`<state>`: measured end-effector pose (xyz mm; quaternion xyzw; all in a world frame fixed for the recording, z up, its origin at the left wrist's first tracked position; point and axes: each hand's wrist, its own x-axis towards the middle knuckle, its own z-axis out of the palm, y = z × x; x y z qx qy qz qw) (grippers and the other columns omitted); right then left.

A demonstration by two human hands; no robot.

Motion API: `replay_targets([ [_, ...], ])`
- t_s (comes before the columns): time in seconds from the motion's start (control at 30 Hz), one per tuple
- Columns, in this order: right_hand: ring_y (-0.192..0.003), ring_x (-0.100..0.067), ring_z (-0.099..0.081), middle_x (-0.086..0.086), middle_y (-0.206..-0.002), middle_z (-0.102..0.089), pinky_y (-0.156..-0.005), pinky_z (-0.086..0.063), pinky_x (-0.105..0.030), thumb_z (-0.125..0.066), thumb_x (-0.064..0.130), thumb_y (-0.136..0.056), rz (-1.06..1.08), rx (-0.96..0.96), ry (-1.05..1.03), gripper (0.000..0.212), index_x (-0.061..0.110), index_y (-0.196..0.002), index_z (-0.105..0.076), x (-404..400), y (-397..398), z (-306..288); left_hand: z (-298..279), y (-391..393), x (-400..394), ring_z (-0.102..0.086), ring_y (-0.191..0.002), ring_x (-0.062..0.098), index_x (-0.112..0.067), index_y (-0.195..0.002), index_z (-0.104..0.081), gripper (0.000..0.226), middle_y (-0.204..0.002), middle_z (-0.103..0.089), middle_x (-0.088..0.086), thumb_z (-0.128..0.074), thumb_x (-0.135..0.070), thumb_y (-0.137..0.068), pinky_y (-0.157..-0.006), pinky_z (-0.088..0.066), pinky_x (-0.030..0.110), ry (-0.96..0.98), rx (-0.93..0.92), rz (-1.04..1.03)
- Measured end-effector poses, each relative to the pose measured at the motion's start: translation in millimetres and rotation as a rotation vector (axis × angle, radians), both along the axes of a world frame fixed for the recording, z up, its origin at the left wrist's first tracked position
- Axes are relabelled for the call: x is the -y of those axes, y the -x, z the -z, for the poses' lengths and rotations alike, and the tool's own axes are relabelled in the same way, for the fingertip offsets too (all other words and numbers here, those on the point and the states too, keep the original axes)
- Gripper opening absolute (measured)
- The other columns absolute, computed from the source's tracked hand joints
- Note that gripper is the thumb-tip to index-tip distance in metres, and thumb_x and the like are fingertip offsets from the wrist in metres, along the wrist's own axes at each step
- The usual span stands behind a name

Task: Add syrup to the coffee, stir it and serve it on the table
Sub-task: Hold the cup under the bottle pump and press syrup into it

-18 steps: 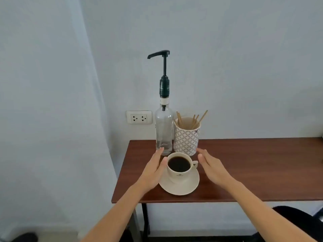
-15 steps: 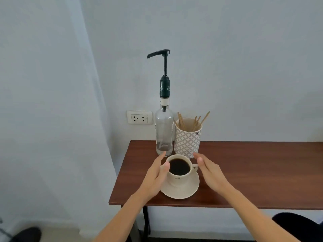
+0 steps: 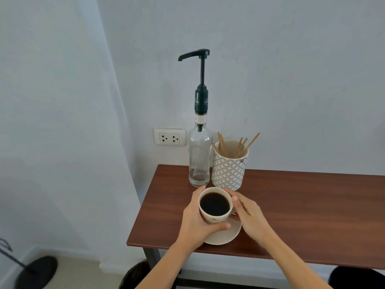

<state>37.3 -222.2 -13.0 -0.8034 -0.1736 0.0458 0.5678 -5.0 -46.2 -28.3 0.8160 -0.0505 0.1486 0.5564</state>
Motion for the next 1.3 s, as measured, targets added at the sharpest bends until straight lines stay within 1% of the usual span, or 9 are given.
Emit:
replay_targets([
  [0.37, -0.108, -0.004, -0.069, 0.02, -0.112, -0.074, -0.082, -0.058, -0.02, -0.043, 0.023, -0.104, 0.018, 0.055, -0.005, 0.032, 0.035, -0.124, -0.064, -9, 2, -27, -28, -1, -10, -0.062, -0.118, 0.003, -0.046, -0.124, -0.047, 0.086, -0.12, -0.063, -0.025, -0.096, -0.028, -0.056, -0.092, -0.047, 0.008, -0.022, 0.115, -0.045],
  [0.53, -0.098, -0.007, -0.073, 0.015, -0.104, -0.077, -0.079, -0.061, -0.025, -0.041, 0.033, -0.1, -0.004, 0.138, 0.029, 0.033, 0.032, -0.123, -0.066, -19, -4, -65, -59, -6, -22, -0.063, -0.114, 0.005, -0.041, -0.124, -0.049, 0.087, -0.115, -0.066, -0.021, -0.096, -0.027, -0.053, -0.087, -0.049, 0.009, -0.041, 0.15, -0.053],
  [0.67, -0.096, 0.004, -0.071, 0.018, -0.099, -0.077, -0.081, -0.058, -0.019, -0.038, 0.042, -0.097, -0.044, 0.216, 0.077, 0.034, 0.039, -0.118, -0.065, -31, -12, -104, -89, -11, -34, -0.063, -0.11, -0.001, -0.032, -0.125, -0.053, 0.086, -0.112, -0.066, -0.024, -0.098, -0.028, -0.052, -0.084, -0.051, 0.009, -0.04, 0.158, -0.078],
  [0.77, -0.095, 0.014, -0.066, 0.018, -0.103, -0.074, -0.087, -0.051, -0.01, -0.038, 0.044, -0.099, 0.021, 0.339, 0.121, 0.04, 0.032, -0.126, -0.063, -44, -25, -140, -115, -17, -45, -0.065, -0.104, -0.003, -0.034, -0.124, -0.052, 0.087, -0.108, -0.07, -0.02, -0.098, -0.029, -0.05, -0.082, -0.052, 0.012, -0.03, 0.148, -0.107],
  [0.9, -0.082, -0.016, -0.077, -0.006, -0.114, -0.071, -0.07, -0.064, -0.034, -0.042, 0.04, -0.103, 0.191, 0.383, -0.118, 0.038, 0.032, -0.139, -0.05, -67, -54, -194, -153, -29, -60, -0.063, -0.1, -0.007, -0.033, -0.126, -0.05, 0.09, -0.107, -0.068, -0.02, -0.098, -0.025, -0.05, -0.083, -0.05, 0.015, -0.003, 0.137, -0.137],
  [1.0, -0.108, -0.028, -0.069, -0.004, -0.13, -0.058, -0.09, -0.059, -0.048, -0.036, 0.05, -0.102, 0.217, 0.436, -0.145, 0.046, 0.043, -0.147, -0.031, -84, -78, -236, -180, -40, -70, -0.065, -0.097, -0.005, -0.031, -0.126, -0.051, 0.095, -0.105, -0.068, -0.019, -0.095, -0.035, -0.042, -0.084, -0.053, 0.021, 0.019, 0.146, -0.149],
  [1.07, -0.124, -0.031, -0.058, 0.005, -0.132, -0.052, -0.106, -0.047, -0.052, -0.032, 0.056, -0.1, 0.177, 0.436, -0.147, 0.048, 0.052, -0.146, -0.02, -95, -95, -257, -196, -48, -76, -0.067, -0.097, 0.001, -0.032, -0.124, -0.052, 0.097, -0.103, -0.069, -0.017, -0.09, -0.045, -0.036, -0.084, -0.057, 0.027, 0.034, 0.147, -0.164],
  [1.13, -0.13, -0.03, -0.053, 0.01, -0.128, -0.047, -0.11, -0.042, -0.053, -0.029, 0.056, -0.1, 0.139, 0.404, -0.15, 0.049, 0.056, -0.146, -0.016, -106, -109, -272, -209, -56, -81, -0.068, -0.098, 0.006, -0.033, -0.124, -0.052, 0.098, -0.103, -0.069, -0.015, -0.088, -0.048, -0.034, -0.084, -0.06, 0.033, 0.035, 0.142, -0.18],
  [1.3, -0.113, -0.017, -0.061, 0.012, -0.133, -0.046, -0.096, -0.055, -0.047, -0.027, 0.056, -0.101, 0.067, 0.342, -0.221, 0.049, 0.049, -0.15, -0.025, -125, -122, -286, -233, -73, -90, -0.067, -0.101, 0.011, -0.031, -0.125, -0.051, 0.099, -0.107, -0.068, -0.012, -0.087, -0.048, -0.034, -0.085, -0.06, 0.038, 0.023, 0.139, -0.207],
])
